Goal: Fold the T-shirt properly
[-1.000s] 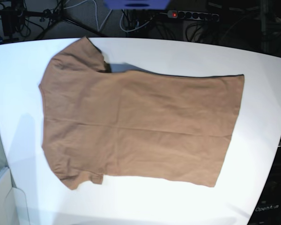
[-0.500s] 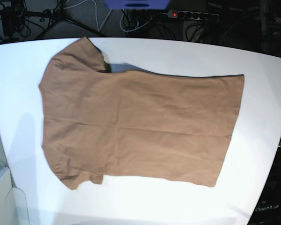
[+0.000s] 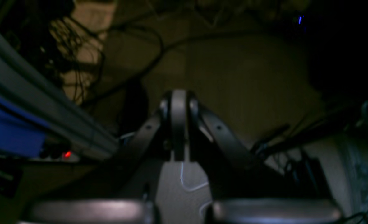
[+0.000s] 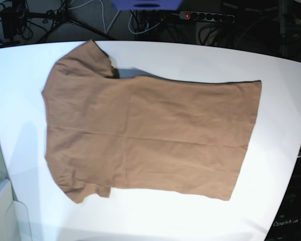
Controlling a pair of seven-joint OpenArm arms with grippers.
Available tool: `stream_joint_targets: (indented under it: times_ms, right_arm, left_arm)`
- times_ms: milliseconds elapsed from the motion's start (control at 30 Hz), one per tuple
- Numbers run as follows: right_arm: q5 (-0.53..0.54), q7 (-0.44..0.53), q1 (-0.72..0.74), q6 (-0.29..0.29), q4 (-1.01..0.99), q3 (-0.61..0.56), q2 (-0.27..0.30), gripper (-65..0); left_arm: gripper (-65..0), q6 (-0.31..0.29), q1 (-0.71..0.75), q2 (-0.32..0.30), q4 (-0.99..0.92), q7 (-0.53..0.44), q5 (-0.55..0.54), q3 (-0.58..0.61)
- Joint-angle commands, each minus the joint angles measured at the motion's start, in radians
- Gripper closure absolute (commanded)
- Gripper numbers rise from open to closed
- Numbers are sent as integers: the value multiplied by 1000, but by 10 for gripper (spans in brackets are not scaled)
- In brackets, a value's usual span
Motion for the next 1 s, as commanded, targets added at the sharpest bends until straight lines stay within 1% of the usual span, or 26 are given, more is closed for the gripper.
stream_joint_targets:
  times_ms: [0,100,167,233,367,467,600,633,667,733,767,867,967]
  right_arm:
    - [4,36,-40,1,35,3,2,0]
    - [4,11,-80,1,136,3,2,0]
    - [5,-24,-101,-1,219,5,4,0]
    - [7,-90,-127,-1,325,5,5,0]
    - [5,-282,-205,1,619,5,7,0]
    - [10,-403,-264,2,843,5,7,0]
    - [11,-512,-308,2,1041,3,2,-3]
    - [13,-547,-310,2,1078,0,2,-26]
    - [25,-582,-308,4,1106,-3,1,-62]
    - [70,-645,-304,8,1144,-23,1,-157]
    - [97,-661,-296,16,1156,-26,4,-197]
    - [203,-687,-282,76,1187,-32,7,-300]
    - [347,-688,-270,140,1190,-34,5,-353]
  left_arm:
    - [-11,3,47,-4,72,8,-2,-3]
    - [-11,3,105,-4,258,131,-4,-3]
    - [-11,3,139,-4,389,217,-4,-5]
    - [-11,3,170,-4,516,304,-4,-5]
    - [-11,3,214,-4,741,481,-4,-5]
    - [-11,3,217,-2,832,581,-4,-5]
    - [-11,3,206,4,866,648,-4,-48]
    - [-11,3,206,6,866,657,-4,-61]
    - [-11,3,205,7,866,660,-4,-71]
    - [-11,3,205,7,866,660,-4,-83]
    - [-11,3,205,6,866,660,-4,-89]
    - [-11,3,203,7,866,660,-4,-117]
    - [-11,3,203,7,866,660,-4,-126]
